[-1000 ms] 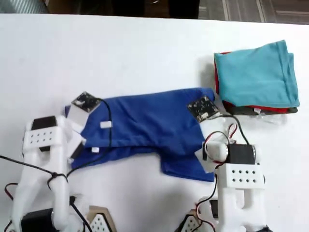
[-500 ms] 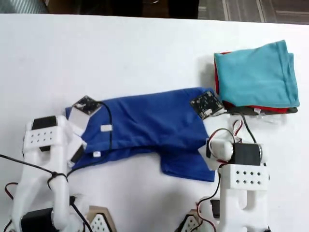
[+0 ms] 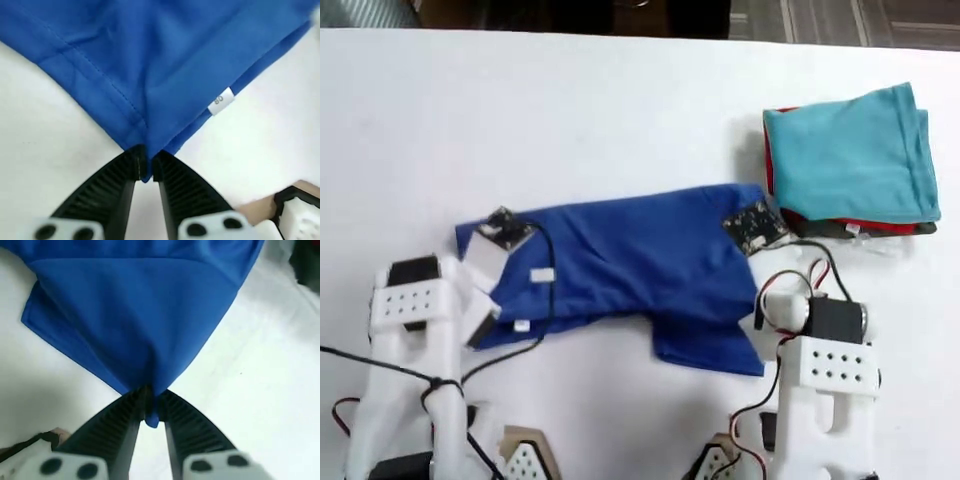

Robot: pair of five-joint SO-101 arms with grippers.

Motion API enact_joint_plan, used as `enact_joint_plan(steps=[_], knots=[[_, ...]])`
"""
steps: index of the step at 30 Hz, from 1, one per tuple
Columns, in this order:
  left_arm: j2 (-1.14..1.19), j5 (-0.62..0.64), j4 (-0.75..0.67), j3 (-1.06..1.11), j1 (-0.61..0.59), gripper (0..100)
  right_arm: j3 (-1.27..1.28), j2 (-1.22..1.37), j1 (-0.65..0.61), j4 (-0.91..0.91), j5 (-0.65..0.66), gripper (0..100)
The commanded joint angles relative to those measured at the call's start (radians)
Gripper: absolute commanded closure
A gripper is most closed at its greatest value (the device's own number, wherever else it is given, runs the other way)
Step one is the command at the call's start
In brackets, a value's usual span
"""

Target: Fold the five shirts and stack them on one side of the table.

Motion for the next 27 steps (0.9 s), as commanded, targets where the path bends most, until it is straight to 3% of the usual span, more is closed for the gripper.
enact_joint_plan(steps=[1,7,12,14,21,24,26,27], knots=[[-0.025,-0.005,-0.035,0.027,-0.003,97,0.006,-0.025,0.007,-0.001,0.008,97.8],[-0.026,-0.005,-0.028,0.022,-0.003,96,0.02,-0.021,-0.013,0.004,0.015,94.9],[-0.032,-0.005,-0.028,0.019,-0.003,83,0.015,-0.028,-0.067,0.007,0.069,80.2],[-0.032,-0.005,-0.012,-0.004,-0.006,79,0.012,-0.028,-0.076,0.007,0.078,78.6],[-0.032,-0.002,0.17,-0.26,-0.008,80,-0.106,-0.028,-0.07,0.008,0.069,81.7],[-0.026,0.003,0.215,-0.414,-0.008,81,-0.146,-0.018,-0.074,-0.07,0.034,90.3],[-0.025,0.017,0.213,-0.481,-0.008,91,-0.14,-0.018,-0.074,-0.165,-0.061,99.2],[-0.023,0.052,0.203,-0.503,-0.006,98,-0.135,-0.016,-0.074,-0.2,-0.098,96.6]])
